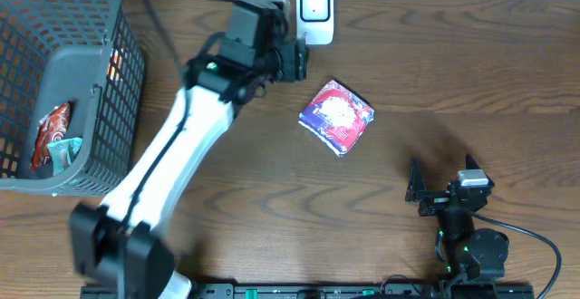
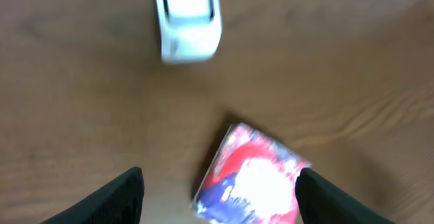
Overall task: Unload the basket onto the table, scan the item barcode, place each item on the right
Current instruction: 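Hold the package under the scanner, then release it on the table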
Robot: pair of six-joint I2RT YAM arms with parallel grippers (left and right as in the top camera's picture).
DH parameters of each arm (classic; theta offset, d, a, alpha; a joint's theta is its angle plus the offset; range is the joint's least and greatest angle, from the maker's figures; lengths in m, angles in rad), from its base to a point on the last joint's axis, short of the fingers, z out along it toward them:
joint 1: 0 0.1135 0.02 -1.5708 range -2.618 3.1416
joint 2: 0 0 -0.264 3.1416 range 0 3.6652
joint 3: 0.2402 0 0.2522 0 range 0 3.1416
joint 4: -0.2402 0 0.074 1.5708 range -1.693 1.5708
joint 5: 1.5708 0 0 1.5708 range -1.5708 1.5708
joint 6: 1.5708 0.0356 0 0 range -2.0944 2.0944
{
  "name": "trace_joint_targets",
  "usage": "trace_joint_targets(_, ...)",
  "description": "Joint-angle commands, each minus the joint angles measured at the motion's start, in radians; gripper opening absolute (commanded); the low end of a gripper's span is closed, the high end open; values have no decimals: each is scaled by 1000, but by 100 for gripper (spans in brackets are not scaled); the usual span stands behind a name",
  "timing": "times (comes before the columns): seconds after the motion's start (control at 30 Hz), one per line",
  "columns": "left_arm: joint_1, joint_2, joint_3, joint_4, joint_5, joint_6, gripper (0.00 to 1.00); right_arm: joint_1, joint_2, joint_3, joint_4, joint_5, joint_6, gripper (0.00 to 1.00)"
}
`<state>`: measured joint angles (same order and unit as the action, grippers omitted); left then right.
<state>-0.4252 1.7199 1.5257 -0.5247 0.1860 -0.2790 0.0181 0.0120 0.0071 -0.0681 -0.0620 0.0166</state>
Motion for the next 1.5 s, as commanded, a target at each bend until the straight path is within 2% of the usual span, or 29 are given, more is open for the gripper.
trace_joint_targets(0.0, -2, 97, -18, -8, 23, 27, 72, 8, -5, -2, -4, 4, -10, 99)
trace_joint_targets(0.07, -1, 143, -18, -2, 23, 27, 72, 8, -5, -2, -4, 4, -10, 99)
trace_joint_targets(0.17, 2, 202, -18, -6, 26, 27, 80, 8, -5, -2, -4, 4, -11, 99)
trace_joint_targets(0.43, -8, 330, -18, -33, 276, 27, 79, 8, -5, -2, -4, 4, -10, 99)
trace_joint_targets(0.73, -31, 339, -18, -233, 360, 28, 78, 8, -5, -2, -4, 4, -10, 99)
trace_joint_targets(0.87, -44, 339, -18, -264, 529, 61, 74, 8, -5, -2, -4, 4, -11, 99)
trace_joint_targets(0.93, -48, 335, -16, -263, 593, 100, 67, 8, -5, -2, -4, 4, -10, 99)
trace_joint_targets(0.97, -47, 331, -13, -259, 578, 106, 59, 8, -5, -2, -4, 4, -10, 99)
trace_joint_targets(1.0, -43, 327, -8, -255, 546, 113, 55, 8, -5, -2, -4, 4, -11, 99)
trace_joint_targets(1.1, -12, 314, 13, -251, 396, 114, 52, 8, -5, -2, -4, 4, -10, 99)
trace_joint_targets(1.23, 56, 283, 31, -228, 294, 114, 36, 8, -5, -2, -4, 4, -11, 99)
trace_joint_targets(1.3, 96, 261, 31, -206, 291, 114, 15, 8, -5, -2, -4, 4, -10, 99)
trace_joint_targets(1.33, 120, 250, 31, -189, 291, 114, 8, 8, -5, -2, -4, 4, -11, 99)
trace_joint_targets(1.47, 181, 246, 27, -82, 291, 102, 8, 8, -5, -2, -4, 4, -11, 99)
